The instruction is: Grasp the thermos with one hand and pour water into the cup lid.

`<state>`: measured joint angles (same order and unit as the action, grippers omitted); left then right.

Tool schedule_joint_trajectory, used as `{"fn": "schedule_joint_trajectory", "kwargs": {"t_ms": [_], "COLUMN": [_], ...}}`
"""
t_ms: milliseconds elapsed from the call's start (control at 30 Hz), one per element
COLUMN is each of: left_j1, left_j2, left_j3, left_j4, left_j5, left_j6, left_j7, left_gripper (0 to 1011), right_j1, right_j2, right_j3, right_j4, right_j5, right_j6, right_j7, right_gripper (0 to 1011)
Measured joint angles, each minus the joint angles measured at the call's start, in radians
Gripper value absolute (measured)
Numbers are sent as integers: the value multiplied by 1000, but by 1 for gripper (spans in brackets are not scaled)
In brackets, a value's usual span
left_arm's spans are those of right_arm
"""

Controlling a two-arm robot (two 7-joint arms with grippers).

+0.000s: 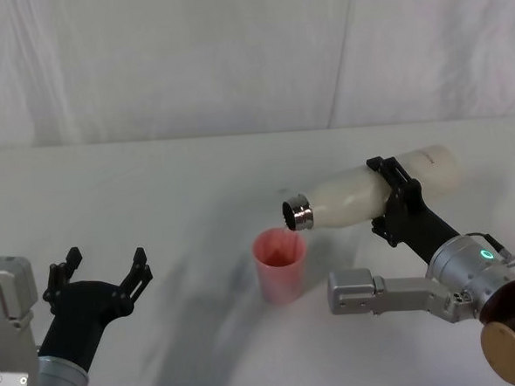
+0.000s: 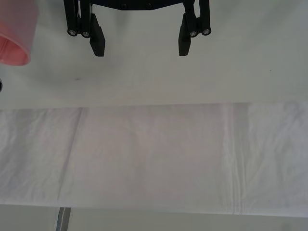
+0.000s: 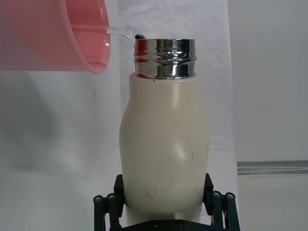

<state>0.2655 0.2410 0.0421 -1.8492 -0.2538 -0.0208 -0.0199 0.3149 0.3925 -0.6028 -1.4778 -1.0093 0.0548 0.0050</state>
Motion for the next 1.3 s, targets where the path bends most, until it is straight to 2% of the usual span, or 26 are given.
{"fn": "schedule_joint_trajectory", "kwargs": {"t_ms": [1300], "left_j1": [0], "left_j2": [0], "left_j3": [0], "left_j4": [0], "left_j5": [0], "left_j6": [0], "left_j7": [0], "left_gripper": [1001], "right_j1": [10], "right_j2": [4], "right_j3": [2], "right_j4": [-14], "right_j5": [-2], "right_j6": [4], "right_j7": [14], "right_gripper": [950]}}
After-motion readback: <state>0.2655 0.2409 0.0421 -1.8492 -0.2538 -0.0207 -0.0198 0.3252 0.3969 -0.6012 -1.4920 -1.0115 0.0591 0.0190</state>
